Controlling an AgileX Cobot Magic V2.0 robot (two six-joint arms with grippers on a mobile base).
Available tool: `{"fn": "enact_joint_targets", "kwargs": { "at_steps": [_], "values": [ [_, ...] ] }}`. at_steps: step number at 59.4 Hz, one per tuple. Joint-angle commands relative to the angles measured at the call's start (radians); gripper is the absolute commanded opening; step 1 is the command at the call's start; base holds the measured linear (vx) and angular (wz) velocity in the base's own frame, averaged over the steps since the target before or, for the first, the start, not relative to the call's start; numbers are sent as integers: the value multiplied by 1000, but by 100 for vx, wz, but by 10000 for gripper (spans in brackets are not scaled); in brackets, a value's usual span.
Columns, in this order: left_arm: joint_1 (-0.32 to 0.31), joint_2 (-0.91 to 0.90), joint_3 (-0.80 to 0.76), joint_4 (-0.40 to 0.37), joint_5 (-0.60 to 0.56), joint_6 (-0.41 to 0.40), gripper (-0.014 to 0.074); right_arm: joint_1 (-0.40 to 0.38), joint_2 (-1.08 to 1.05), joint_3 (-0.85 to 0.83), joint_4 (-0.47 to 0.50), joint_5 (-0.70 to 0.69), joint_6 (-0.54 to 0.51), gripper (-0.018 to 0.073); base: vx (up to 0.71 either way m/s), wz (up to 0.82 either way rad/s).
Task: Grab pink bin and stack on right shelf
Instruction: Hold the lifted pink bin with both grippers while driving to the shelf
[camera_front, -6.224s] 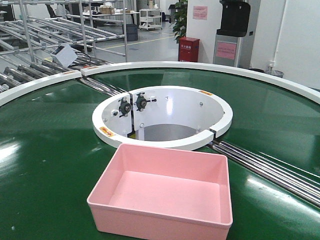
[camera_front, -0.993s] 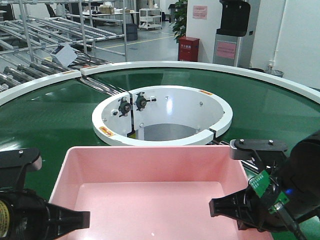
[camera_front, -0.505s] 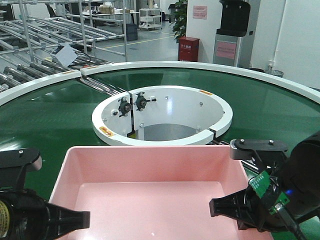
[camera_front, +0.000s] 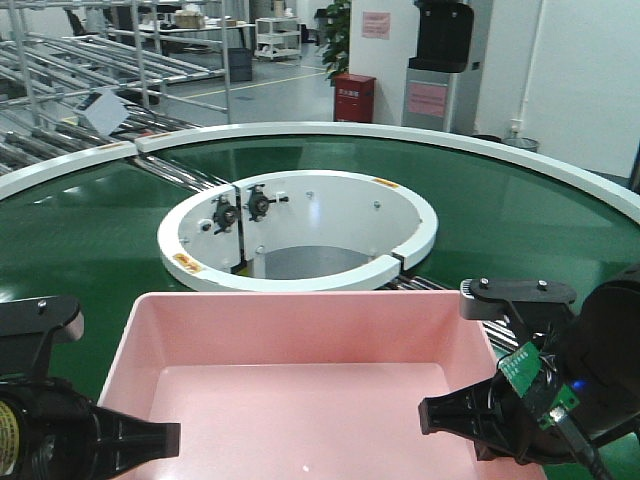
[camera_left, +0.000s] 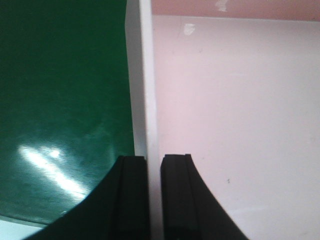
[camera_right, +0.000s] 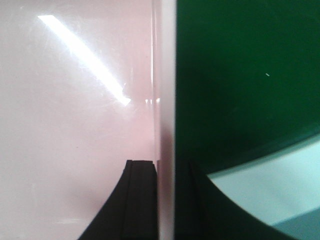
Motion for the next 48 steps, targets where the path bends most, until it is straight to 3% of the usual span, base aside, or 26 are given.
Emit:
{"fn": "enact_joint_targets", "kwargs": {
  "at_steps": [1,24,48],
  "values": [
    [-6,-35,-33,26,-90,-5,42,-7,-31,-27,-80,-26,-7,-1,-5,-21],
    [-6,-35,-33,26,-90,-5,42,-8,-31,-27,-80,-27,-7,-1,-5,-28],
    [-6,-35,-33,26,-90,-5,42,-8,-31,-27,-80,-27,-7,-1,-9,-54]
  ]
}}
